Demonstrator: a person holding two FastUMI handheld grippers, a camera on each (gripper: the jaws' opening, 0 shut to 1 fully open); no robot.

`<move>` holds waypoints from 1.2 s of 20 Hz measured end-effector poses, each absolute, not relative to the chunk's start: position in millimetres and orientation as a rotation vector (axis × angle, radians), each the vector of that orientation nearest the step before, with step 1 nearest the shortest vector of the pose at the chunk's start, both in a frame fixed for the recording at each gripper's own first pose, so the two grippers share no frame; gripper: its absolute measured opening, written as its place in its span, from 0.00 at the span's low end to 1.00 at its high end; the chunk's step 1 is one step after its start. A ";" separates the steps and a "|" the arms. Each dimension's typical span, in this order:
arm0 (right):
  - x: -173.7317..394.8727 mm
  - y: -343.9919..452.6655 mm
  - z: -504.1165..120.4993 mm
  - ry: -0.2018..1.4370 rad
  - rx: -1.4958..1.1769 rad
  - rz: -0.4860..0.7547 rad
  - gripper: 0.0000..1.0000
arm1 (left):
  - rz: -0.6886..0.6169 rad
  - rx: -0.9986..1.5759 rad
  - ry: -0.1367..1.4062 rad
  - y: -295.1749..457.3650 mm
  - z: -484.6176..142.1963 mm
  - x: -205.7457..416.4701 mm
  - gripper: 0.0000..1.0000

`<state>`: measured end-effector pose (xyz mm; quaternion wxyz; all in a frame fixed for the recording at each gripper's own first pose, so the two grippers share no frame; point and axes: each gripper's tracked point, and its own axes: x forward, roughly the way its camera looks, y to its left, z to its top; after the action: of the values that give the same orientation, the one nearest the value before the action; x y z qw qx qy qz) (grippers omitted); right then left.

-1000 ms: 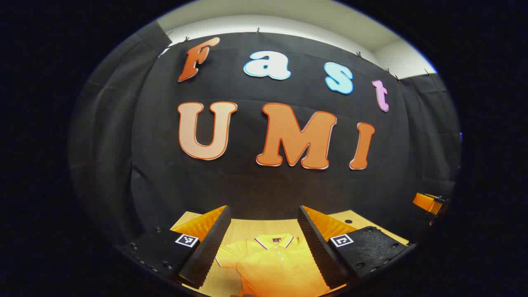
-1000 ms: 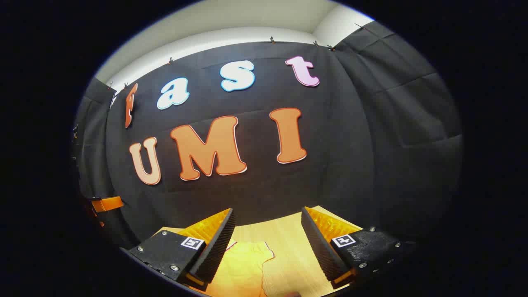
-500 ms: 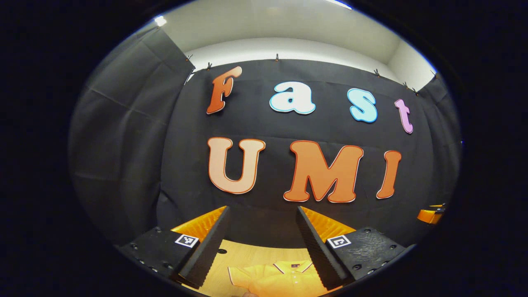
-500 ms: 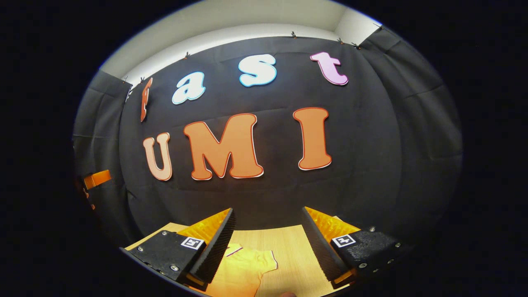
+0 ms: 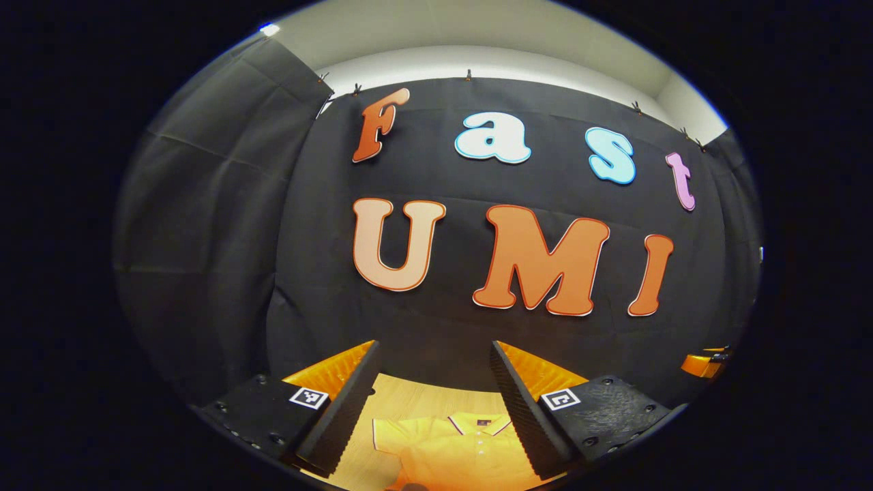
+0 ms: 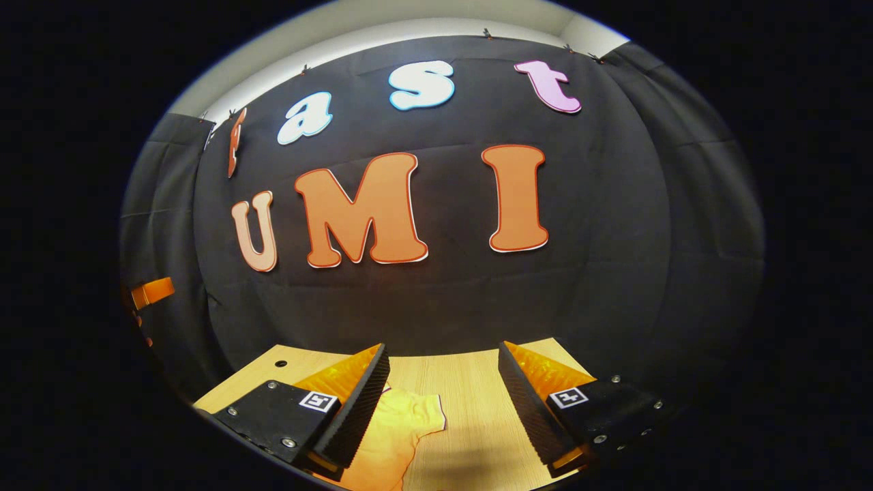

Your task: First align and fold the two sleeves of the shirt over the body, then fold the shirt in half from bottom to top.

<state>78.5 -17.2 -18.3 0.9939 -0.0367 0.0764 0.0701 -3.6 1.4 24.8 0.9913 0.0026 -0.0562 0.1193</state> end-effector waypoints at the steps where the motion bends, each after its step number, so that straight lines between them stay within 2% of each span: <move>1: 79.4 -16.9 -19.6 0.164 -0.057 0.126 0.97 | 0.227 0.008 -0.109 1.0 24.4 1.1 0.97; 2: 80.0 -15.3 -20.8 0.169 -0.043 0.116 1.00 | 0.216 0.008 -0.094 3.4 23.7 7.4 0.97; 3: 80.1 -13.6 -20.4 0.170 -0.040 0.104 0.97 | 0.204 0.007 -0.086 5.9 23.0 14.1 0.97; 5: 85.7 -13.3 -21.7 0.167 -0.071 0.072 1.00 | 0.191 0.017 -0.079 11.7 23.1 26.7 0.97; 6: 89.5 -13.9 -23.9 0.175 -0.089 0.057 0.97 | 0.184 0.024 -0.068 14.0 20.1 32.0 0.97; 9: 104.6 -3.5 -38.3 0.254 -0.103 0.060 0.97 | 0.158 0.021 -0.025 20.4 5.3 43.3 0.98; 18: 178.3 22.8 -117.1 0.679 -0.053 0.122 0.96 | 0.169 0.020 0.040 61.3 -20.4 53.5 0.98; 24: 224.6 22.3 -215.2 0.978 -0.138 0.137 0.98 | 0.215 -0.004 0.108 93.0 -53.9 54.2 0.98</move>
<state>224.6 22.3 -215.2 0.8783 -0.0660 0.4689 0.0657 54.2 93.0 -53.9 0.9928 -0.0020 0.0536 0.1074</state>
